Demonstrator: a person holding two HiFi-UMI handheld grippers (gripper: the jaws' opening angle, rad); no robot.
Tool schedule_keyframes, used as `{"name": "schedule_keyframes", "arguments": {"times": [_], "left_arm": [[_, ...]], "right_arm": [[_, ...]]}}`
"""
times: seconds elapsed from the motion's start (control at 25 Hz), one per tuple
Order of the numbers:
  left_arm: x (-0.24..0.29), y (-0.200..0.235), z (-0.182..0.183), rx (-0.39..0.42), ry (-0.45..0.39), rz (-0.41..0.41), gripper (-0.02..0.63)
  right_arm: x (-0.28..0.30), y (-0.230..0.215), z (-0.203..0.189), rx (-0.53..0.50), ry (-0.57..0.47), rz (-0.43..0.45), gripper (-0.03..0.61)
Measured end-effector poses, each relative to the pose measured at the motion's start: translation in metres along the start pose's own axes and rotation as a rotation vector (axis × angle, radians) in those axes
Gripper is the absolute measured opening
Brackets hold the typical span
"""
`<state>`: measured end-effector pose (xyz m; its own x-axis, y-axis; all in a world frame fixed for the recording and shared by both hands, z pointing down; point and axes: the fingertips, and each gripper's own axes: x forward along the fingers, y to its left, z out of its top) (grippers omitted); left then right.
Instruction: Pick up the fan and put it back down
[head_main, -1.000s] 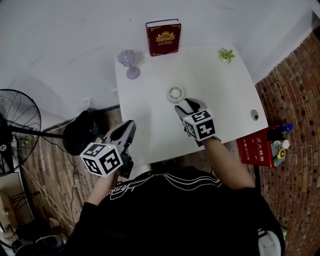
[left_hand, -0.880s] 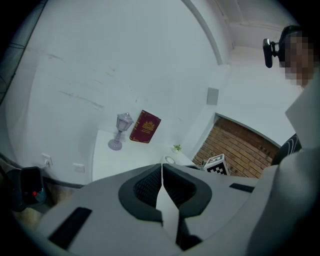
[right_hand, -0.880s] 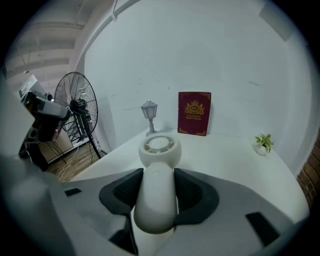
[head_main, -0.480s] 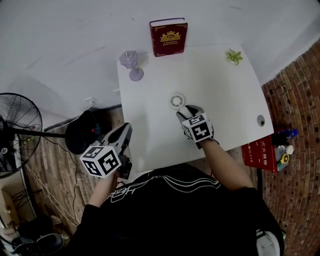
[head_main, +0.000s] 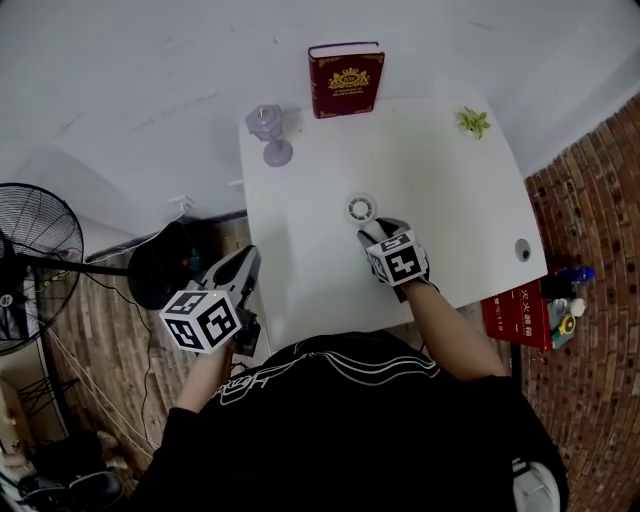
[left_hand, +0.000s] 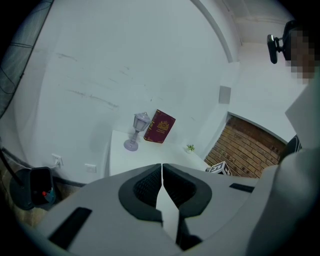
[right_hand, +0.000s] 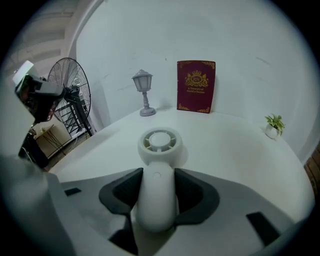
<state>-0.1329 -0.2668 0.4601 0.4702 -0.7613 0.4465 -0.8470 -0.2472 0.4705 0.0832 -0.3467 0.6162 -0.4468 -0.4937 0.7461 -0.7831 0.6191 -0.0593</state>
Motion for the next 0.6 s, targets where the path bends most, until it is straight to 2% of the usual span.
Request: {"name": "schedule_keyframes", "arguments": {"times": [0.2,0.36,0.6], "left_arm": [[0.000,-0.003,0.001,0.017,0.000,-0.005,0.034],[-0.005,-0.006,0.003,0.025,-0.002,-0.016,0.034],[-0.014,-0.012,-0.002,0.019,-0.011,-0.037,0.034]], "right_arm": [[0.000,-0.001,0.000,0.010,-0.005,-0.005,0.201],[-0.005,-0.004,0.002,0.050,-0.032,-0.017,0.321],[-0.039,-0.001,0.025,0.076,-0.158,-0.001,0.354]]}}
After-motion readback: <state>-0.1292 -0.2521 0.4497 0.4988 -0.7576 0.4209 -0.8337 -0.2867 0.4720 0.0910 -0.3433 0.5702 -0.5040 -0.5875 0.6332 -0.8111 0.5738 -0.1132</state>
